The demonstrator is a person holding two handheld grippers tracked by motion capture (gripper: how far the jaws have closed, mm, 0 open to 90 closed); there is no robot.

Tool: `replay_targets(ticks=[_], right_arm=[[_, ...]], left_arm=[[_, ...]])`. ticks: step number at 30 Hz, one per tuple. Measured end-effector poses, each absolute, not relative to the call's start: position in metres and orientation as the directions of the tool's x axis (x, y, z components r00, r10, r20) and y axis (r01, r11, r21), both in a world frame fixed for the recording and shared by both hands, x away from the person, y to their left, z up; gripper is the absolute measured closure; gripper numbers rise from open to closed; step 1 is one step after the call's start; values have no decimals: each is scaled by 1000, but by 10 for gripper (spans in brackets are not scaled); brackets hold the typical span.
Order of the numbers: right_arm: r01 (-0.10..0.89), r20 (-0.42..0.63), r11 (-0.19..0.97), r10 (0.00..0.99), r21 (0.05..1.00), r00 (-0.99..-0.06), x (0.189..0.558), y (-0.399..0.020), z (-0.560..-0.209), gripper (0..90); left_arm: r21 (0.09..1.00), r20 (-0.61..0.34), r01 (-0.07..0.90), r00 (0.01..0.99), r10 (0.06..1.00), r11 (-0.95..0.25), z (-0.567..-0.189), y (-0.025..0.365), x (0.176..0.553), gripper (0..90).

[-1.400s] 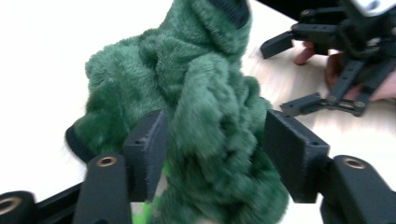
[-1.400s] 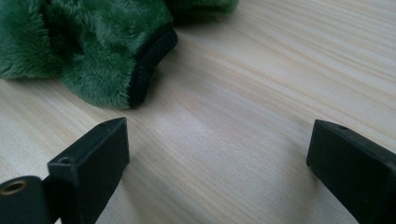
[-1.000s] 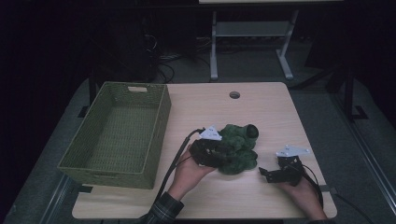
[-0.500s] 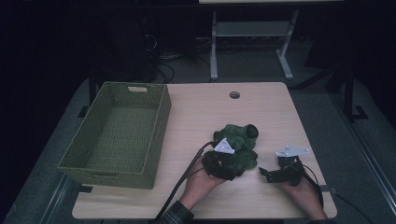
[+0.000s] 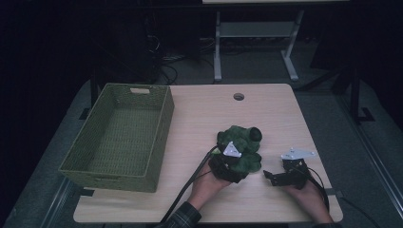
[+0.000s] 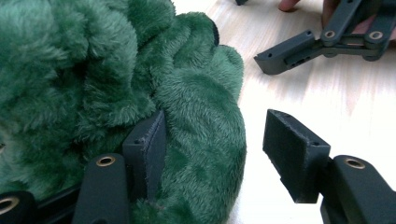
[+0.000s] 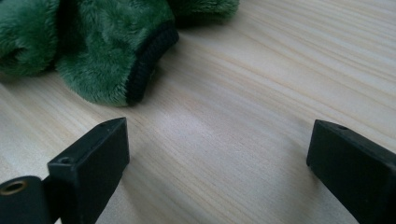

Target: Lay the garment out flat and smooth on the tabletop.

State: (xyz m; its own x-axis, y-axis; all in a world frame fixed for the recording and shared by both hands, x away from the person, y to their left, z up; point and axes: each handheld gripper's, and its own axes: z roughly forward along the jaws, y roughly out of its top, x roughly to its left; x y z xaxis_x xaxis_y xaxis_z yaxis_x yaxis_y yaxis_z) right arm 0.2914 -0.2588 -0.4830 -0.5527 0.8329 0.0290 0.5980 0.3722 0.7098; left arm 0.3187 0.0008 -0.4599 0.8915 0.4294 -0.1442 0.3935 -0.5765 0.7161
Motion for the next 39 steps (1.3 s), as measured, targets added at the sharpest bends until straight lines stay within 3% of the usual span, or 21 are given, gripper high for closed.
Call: replay_targets(ticks=[5,12,13,15,30,37,38,39], right_arm=[[598,28,372,833,710,-553,291,-259,-483,54],[591,27,383,824,710,-566,291,-260,-483,61],[592,26,390,820,705,-571,289,-261,-481,122],[591,22,393,820,704,-572,287,-261,-479,148],[573,162,362,727,735,-667,290,-248,-470,439],[588,195,361,710,724,-676,302,-238,-473,663],[588,195,361,710,724,-676,302,-238,-473,663],[593,203,354,712,723,-672,304,-238,-472,762]], left_arm=[[714,-124,395,884,451,-578,-461,1,320,478],[712,-161,428,871,465,-556,-459,5,322,729],[711,-169,429,873,457,-557,-457,7,322,749],[715,-177,430,874,453,-551,-457,7,322,788],[730,-204,433,876,437,-528,-445,13,317,834],[756,-223,430,878,423,-494,-437,17,315,837],[756,-223,430,878,423,-494,-437,17,315,837],[759,-225,428,880,419,-491,-434,20,315,837]])
